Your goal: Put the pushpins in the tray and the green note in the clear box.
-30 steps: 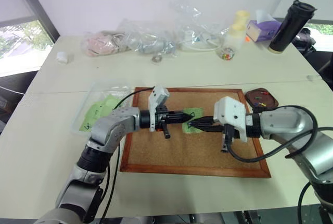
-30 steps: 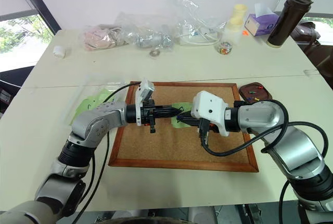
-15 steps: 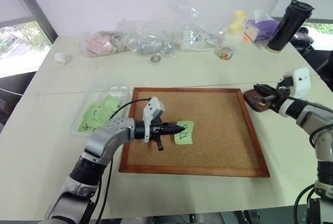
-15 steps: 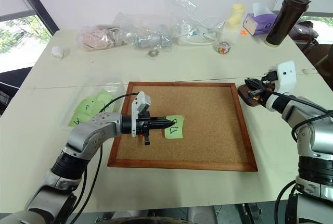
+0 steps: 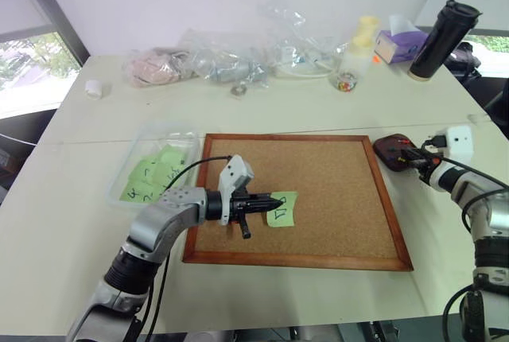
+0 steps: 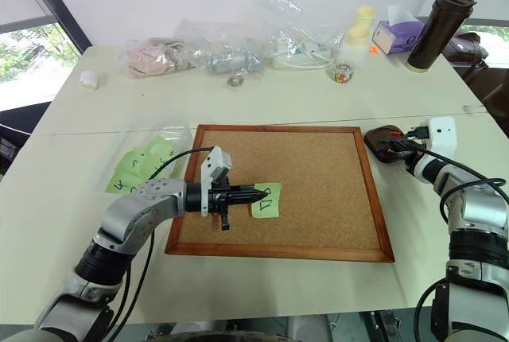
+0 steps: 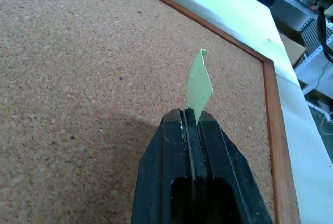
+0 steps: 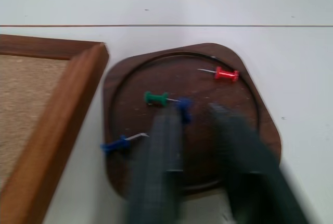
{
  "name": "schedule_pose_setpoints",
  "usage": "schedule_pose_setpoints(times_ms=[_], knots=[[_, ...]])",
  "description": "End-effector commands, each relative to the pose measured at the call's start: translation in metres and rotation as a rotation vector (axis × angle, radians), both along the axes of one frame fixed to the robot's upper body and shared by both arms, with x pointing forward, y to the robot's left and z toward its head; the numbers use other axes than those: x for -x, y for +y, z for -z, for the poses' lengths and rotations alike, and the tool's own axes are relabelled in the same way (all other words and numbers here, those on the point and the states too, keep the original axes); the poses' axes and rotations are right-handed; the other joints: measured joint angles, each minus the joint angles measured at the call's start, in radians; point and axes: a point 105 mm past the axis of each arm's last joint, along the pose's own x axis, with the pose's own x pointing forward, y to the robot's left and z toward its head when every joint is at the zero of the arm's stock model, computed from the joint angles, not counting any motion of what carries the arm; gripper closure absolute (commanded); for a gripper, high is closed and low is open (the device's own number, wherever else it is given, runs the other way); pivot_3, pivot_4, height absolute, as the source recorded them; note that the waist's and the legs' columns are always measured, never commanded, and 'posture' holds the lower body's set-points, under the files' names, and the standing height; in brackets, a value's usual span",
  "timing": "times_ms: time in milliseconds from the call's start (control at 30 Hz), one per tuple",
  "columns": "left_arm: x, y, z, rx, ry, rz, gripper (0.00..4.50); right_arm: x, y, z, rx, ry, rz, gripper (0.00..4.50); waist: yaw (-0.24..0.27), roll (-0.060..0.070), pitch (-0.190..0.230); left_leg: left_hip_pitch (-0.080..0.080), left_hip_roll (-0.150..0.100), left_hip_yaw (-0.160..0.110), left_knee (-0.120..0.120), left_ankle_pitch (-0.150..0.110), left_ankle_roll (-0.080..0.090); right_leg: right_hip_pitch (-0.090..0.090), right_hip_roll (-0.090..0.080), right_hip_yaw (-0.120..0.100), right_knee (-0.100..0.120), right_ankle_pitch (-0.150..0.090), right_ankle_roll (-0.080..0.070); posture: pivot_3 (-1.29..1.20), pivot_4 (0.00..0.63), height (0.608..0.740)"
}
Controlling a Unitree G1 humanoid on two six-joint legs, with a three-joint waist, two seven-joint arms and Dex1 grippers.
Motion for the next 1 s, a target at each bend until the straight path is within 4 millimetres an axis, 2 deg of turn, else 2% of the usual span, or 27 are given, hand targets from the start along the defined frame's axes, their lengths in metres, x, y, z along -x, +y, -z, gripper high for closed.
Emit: schedule_pose_setpoints(times_ms=[33, 133, 367, 467, 533, 667, 733, 900, 933, 1000], knots=[[0.002, 0.0, -0.01, 0.011, -0.051, 0.004, 4.5, -0.001, -0.006, -0.01, 0.019, -0.037, 0.012, 1.41, -0.001, 0.0, 0.0, 0.0, 0.0, 0.0, 0.0, 0.0, 0.0, 0.0, 0.0, 0.0, 0.0, 0.0, 0.0, 0.0, 0.15, 0.74], [0.002, 0.0, -0.01, 0.01, -0.051, 0.003, 4.5, 0.0, -0.006, -0.011, 0.02, -0.042, 0.006, 0.04, -0.001, 0.0, 0.0, 0.0, 0.0, 0.0, 0.0, 0.0, 0.0, 0.0, 0.0, 0.0, 0.0, 0.0, 0.0, 0.0, 0.15, 0.74], [0.002, -0.001, -0.01, 0.01, -0.051, -0.001, 4.5, 0.001, 0.002, -0.042, 0.008, -0.134, -0.032, 0.04, -0.001, 0.0, 0.0, 0.0, 0.0, 0.0, 0.0, 0.0, 0.0, 0.0, 0.0, 0.0, 0.0, 0.0, 0.0, 0.0, 0.15, 0.74], [0.002, 0.0, -0.01, 0.01, -0.05, -0.001, 4.5, 0.005, 0.019, -0.063, -0.007, -0.173, -0.107, 0.04, 0.0, 0.0, 0.0, 0.0, 0.0, 0.0, 0.0, 0.0, 0.0, 0.0, 0.0, 0.0, 0.0, 0.0, 0.0, 0.0, 0.15, 0.74], [0.001, 0.0, -0.01, 0.01, -0.05, -0.001, 4.5, 0.01, 0.035, -0.071, -0.025, -0.181, -0.177, 0.04, 0.001, 0.0, 0.0, 0.0, 0.0, 0.0, 0.0, 0.0, 0.0, 0.0, 0.0, 0.0, 0.0, 0.0, 0.0, 0.0, 0.15, 0.74], [-0.003, 0.005, -0.019, -0.001, -0.097, -0.018, 4.5, 0.055, 0.133, -0.086, -0.073, -0.123, -0.675, 0.04, 0.001, 0.0, 0.0, -0.001, 0.001, -0.001, 0.0, 0.0, 0.0, 0.0, 0.0, 0.0, 0.0, 0.0, 0.0, 0.0, 0.15, 0.74], [-0.007, 0.011, -0.031, -0.015, -0.162, -0.038, 4.5, 0.069, 0.156, -0.084, -0.046, -0.093, -0.794, 0.04, -0.001, 0.0, 0.0, -0.001, 0.001, -0.001, 0.0, 0.0, 0.0, 0.0, 0.0, 0.0, 0.0, 0.0, 0.0, 0.0, 0.15, 0.74], [-0.009, 0.024, -0.061, -0.018, -0.266, -0.082, 4.5, 0.08, 0.178, -0.083, -0.036, -0.072, -0.893, 0.04, 0.006, -0.001, 0.0, 0.0, 0.001, -0.001, 0.001, 0.0, 0.0, 0.001, 0.0, 0.0, -0.001, 0.0, 0.0, 0.0, 0.15, 0.74], [-0.008, 0.028, -0.071, -0.022, -0.3, -0.093, 4.5, 0.082, 0.183, -0.082, -0.036, -0.066, -0.917, 0.04, 0.005, -0.001, 0.001, 0.0, 0.0, -0.001, 0.001, 0.0, 0.0, 0.001, 0.0, 0.0, -0.001, 0.0, 0.0, 0.0, 0.15, 0.74], [-0.015, 0.051, -0.106, -0.019, -0.405, -0.204, 4.5, 0.087, 0.198, -0.076, -0.019, -0.052, -0.99, 0.04, 0.002, -0.002, 0.001, -0.001, 0.0, -0.001, 0.001, 0.0, 0.0, 0.001, 0.0, 0.0, -0.001, 0.0, 0.0, 0.0, 0.15, 0.74]])
